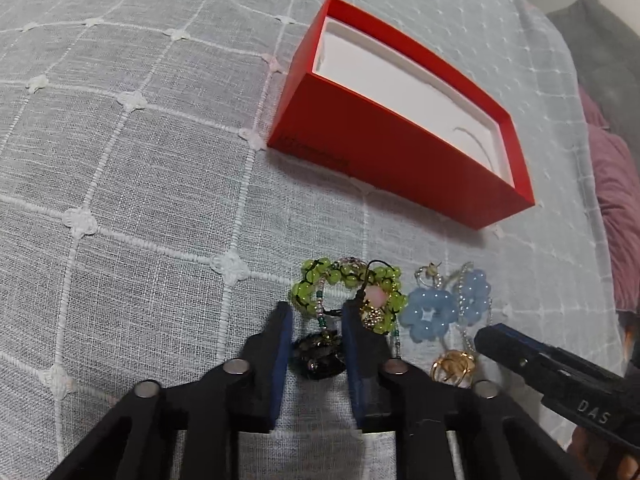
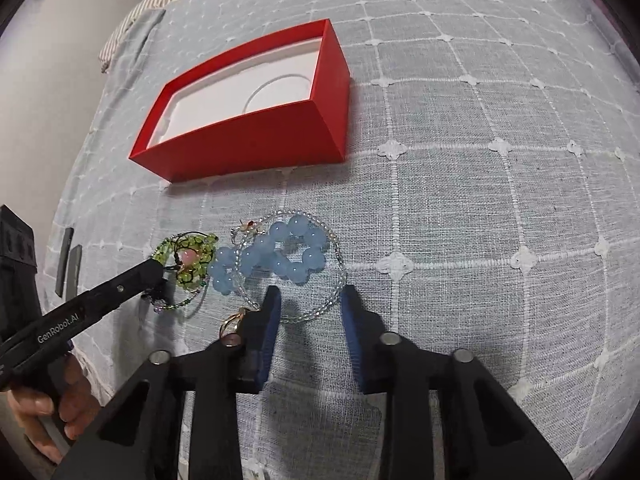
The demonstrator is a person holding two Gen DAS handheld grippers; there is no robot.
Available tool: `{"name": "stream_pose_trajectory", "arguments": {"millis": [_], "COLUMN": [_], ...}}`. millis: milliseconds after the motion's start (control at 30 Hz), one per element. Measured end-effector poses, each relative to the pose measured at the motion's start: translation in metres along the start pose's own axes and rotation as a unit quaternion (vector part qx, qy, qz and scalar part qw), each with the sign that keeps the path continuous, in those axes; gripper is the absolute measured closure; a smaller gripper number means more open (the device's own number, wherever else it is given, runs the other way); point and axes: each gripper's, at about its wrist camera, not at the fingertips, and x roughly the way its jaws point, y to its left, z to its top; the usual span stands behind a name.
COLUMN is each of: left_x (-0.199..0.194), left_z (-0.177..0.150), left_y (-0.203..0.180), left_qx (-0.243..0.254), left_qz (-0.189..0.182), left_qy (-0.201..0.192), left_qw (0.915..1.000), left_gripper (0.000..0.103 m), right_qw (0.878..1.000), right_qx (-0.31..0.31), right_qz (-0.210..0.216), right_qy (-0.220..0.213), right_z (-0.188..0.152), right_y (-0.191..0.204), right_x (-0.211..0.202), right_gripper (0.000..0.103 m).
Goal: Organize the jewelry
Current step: 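Grasp the thin multicolour beaded bracelet with the left gripper while the right gripper grasps the clear bead bracelet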
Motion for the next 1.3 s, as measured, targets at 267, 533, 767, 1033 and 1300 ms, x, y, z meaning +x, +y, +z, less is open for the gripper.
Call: {"name": "stream_pose_trajectory", "arguments": {"millis": [267,533,767,1033,1300], "left_x": [-0.014,-0.016,-0.014,-0.001,-0.001], "left_z": [0.000,0.001,0.002,-0.003,-0.003], "left_y": [-0.006,-0.010,0.002,-0.001,-0.007], "left_qx": [0.015,0.026,0.005,0.004,0.021], "left_qz": [-0.007,-0.020,-0.007,-0.008,-0.001], "left_qy": [-0.030,-0.035,-0.026,0.000,-0.009], "left_qw": [0.9994,0.9988,0.9996,1.0000,0.9997], "left_gripper": [0.103,0.103,0.082,0.072,0.103], "right_qw": [1.000,0.999,1.000,0.999,0.997], "right_qx": [-0.003,-0.021,-0.006,0.035,0.064], "right_qz": [0.010,0.028,0.013,0.027,0.030], "right_qy": [-0.029,-0.032,-0.015,-0.007,-0.018], "right_z": [0.000,-0.001,-0.006,-0.007,-0.004], "right_y": [0.002,0.011,0.004,-0.009,-0.009], "right_x": [-0.014,-0.018,-0.012,-0.008,-0.003], "right_gripper": [0.103,0.103,0.092,0.072,0.078]}}
